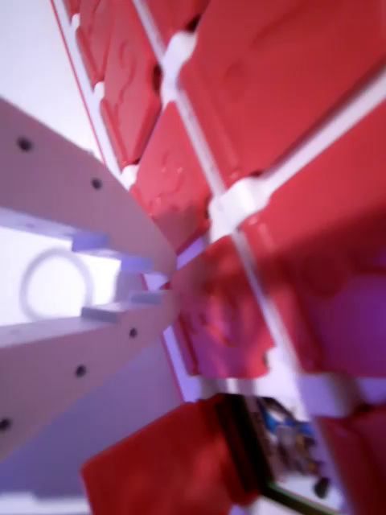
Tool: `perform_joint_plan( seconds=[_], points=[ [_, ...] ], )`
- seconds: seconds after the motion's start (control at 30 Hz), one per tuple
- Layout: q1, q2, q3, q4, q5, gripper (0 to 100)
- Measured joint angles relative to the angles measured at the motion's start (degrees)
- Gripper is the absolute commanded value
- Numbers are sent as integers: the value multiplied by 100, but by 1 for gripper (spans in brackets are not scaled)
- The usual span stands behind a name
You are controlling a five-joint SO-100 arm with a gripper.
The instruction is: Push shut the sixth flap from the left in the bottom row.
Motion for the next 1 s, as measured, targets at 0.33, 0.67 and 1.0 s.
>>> perform_joint_plan(
  seconds=[0.33, 0.67, 1.0],
  points=[
    [0, -88, -35, -97, 0, 2],
    [-9, 167, 176, 26, 9, 2],
    [-9, 1925, 1512, 44, 9, 2]
  ],
)
